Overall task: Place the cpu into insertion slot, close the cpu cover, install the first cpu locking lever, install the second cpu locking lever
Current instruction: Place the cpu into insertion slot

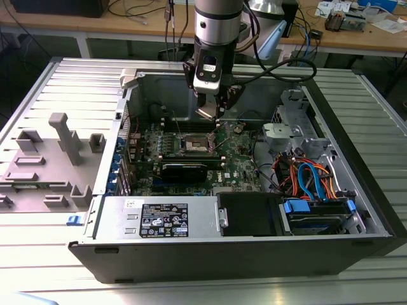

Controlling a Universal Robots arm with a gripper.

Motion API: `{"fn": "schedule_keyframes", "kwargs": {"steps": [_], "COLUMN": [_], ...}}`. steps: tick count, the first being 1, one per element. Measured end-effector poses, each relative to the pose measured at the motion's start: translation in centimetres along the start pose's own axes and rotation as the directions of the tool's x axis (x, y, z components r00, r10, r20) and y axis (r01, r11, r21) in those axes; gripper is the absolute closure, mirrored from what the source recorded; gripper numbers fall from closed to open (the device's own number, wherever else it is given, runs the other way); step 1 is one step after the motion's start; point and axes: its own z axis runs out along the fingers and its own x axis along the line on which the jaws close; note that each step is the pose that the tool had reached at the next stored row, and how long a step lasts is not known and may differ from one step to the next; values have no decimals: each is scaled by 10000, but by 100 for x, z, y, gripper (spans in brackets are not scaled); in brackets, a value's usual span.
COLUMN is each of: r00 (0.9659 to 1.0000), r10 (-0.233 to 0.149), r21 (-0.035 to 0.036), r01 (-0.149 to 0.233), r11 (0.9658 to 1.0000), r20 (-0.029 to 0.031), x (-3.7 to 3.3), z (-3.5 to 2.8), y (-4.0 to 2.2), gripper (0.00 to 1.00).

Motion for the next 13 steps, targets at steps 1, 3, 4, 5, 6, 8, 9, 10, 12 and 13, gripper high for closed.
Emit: {"fn": "schedule_keyframes", "kwargs": {"steps": [1, 3, 4, 5, 6, 8, 9, 10, 12, 13], "r00": [10000, 10000, 10000, 10000, 10000, 10000, 10000, 10000, 9999, 9999], "r10": [10, 26, 33, 39, 46, 59, 66, 77, 102, 115], "r21": [0, 0, -1, 0, -1, -2, -1, -1, -2, -2], "r01": [-10, -26, -33, -39, -46, -59, -66, -77, -102, -115], "r11": [10000, 10000, 10000, 10000, 10000, 10000, 10000, 10000, 9999, 9999], "r20": [0, 2, 2, 3, 3, 4, 5, 6, 8, 9], "x": [0, 0, 0, 0, 0, 0, 0, 0, 0, 0], "z": [0, 1, 2, 2, 2, 3, 3, 4, 6, 6], "y": [0, 0, 0, 0, 0, 0, 0, 0, 0, -1], "gripper": [45, 45, 45, 45, 45, 45, 45, 45, 45, 45]}}
